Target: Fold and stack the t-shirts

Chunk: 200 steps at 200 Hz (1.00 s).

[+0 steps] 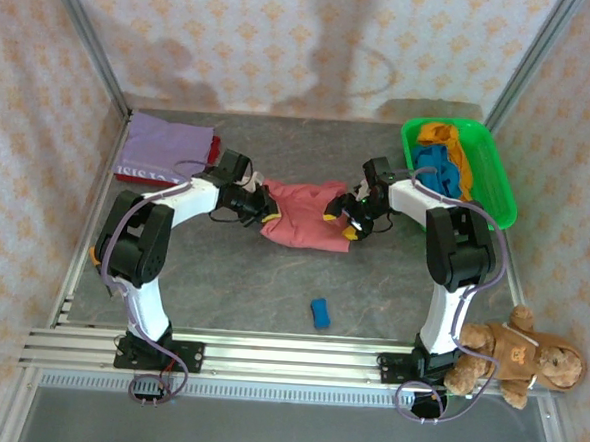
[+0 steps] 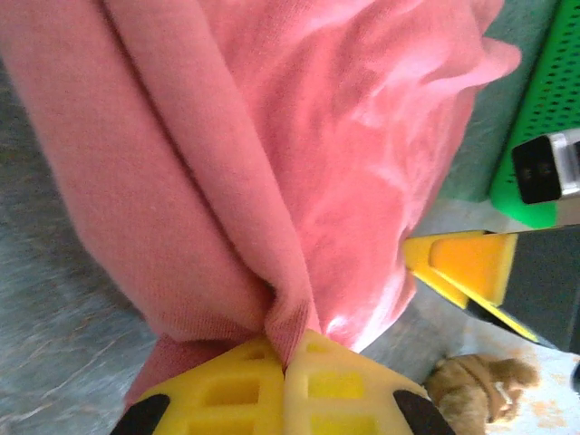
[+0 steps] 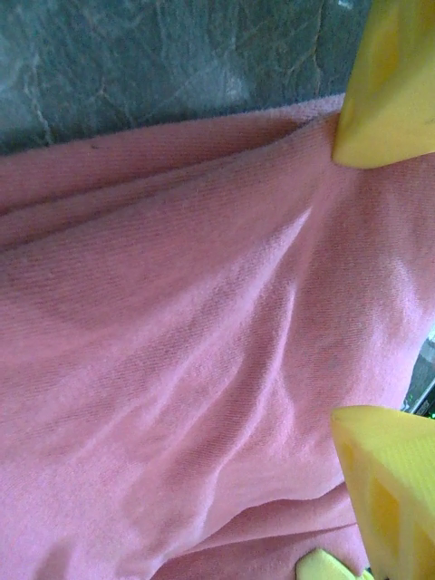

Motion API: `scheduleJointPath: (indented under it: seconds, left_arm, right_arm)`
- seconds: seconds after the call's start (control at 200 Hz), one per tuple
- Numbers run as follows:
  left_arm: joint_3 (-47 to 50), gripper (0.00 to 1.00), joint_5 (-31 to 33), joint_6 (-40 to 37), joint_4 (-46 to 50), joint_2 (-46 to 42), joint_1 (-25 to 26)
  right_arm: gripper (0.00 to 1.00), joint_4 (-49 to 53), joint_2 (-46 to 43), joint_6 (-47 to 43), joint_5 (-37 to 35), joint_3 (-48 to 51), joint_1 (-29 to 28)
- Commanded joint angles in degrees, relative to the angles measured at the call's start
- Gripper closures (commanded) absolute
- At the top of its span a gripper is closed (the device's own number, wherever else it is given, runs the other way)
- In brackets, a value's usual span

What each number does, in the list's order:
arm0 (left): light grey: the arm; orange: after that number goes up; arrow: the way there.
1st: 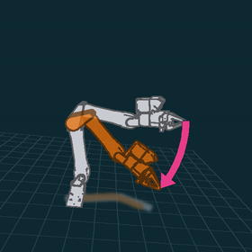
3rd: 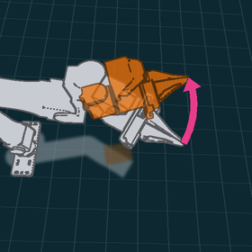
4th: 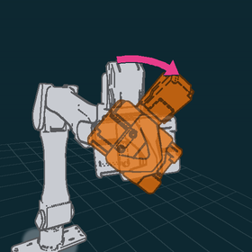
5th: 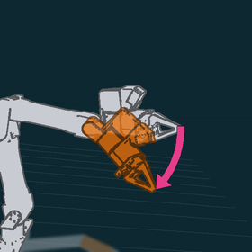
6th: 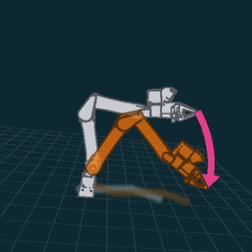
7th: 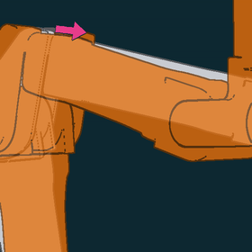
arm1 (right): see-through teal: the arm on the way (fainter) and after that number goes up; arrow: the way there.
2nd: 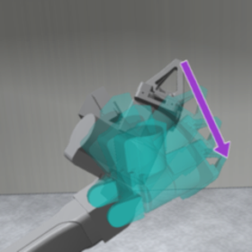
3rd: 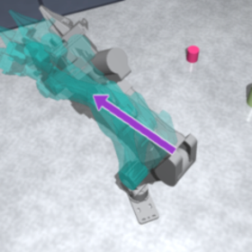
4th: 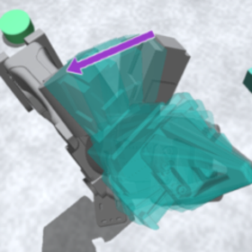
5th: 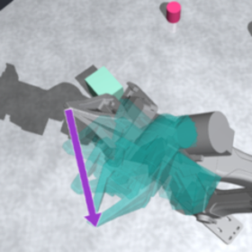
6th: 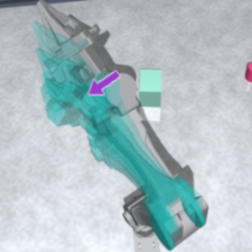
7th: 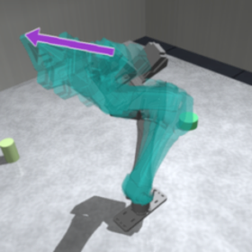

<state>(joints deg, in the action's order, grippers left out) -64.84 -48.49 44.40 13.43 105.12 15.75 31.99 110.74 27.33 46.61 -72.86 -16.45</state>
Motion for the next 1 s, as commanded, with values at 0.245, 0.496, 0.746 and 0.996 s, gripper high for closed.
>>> scheduleJointPath:
  seconds: [0.245,0.496,0.746,0.996]
  left_arm:
    - [17.22,1.0,-2.6,16.88,-29.3,1.2,-0.51]
    - [27.04,1.0,1.5,20.39,-39.81,2.37,-1.22]
    - [24.24,0.82,13.49,7.93,-15.94,-6.31,-1.69]
    - [17.55,0.64,18.52,0.09,-0.17,-9.24,-2.12]
  right_arm:
    - [0.3,2.27,1.08,-1.01,-1.15,0.1,0.34]
    - [0.3,3.29,0.47,-1.29,-1.48,-0.24,0.34]
    - [0.29,4.1,0.0,-1.83,-1.96,-0.26,0.44]
    - [0.29,4.16,0.06,-1.84,-1.79,-0.84,0.44]
